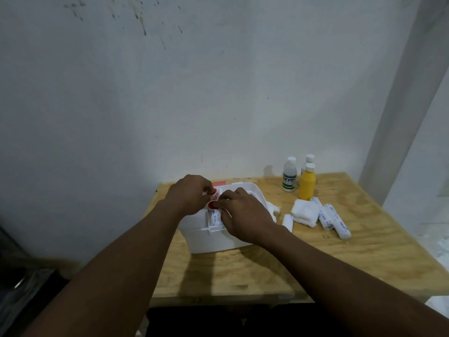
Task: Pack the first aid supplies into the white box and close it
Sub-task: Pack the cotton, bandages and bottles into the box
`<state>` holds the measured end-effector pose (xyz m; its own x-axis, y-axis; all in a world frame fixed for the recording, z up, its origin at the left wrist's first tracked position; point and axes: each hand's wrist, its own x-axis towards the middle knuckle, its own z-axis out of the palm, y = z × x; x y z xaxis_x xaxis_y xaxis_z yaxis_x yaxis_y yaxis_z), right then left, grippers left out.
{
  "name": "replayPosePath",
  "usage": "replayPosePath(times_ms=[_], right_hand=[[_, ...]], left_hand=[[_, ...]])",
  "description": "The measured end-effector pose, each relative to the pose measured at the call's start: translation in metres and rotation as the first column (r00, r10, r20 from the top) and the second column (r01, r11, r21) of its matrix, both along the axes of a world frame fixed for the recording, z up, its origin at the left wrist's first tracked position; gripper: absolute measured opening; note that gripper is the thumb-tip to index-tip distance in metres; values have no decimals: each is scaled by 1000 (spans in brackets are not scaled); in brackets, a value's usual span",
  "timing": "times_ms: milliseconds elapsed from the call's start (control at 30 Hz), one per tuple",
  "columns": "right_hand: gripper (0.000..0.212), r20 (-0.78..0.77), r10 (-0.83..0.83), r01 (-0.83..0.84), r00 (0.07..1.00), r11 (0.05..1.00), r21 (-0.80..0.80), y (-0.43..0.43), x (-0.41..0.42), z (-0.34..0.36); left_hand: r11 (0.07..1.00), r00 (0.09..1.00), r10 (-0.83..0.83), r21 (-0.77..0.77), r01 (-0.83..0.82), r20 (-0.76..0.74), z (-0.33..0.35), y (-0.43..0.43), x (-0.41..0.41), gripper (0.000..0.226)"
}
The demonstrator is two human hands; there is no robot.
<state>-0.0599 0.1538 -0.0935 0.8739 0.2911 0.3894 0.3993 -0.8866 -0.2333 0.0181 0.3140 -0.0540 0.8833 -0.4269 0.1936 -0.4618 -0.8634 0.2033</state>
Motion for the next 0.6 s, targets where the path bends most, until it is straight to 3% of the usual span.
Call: replayPosePath(times_ms=[467, 600], right_hand=[[38, -6, 25, -25, 1000, 998, 64, -3, -1, -1], [32, 26, -12, 7, 1000, 987, 158, -15, -1, 2]], left_hand=[[1000, 997, -14, -6, 14, -77, -3, -2, -5, 28], [1000, 999, 4, -24, -5, -49, -1, -8, -10, 24]])
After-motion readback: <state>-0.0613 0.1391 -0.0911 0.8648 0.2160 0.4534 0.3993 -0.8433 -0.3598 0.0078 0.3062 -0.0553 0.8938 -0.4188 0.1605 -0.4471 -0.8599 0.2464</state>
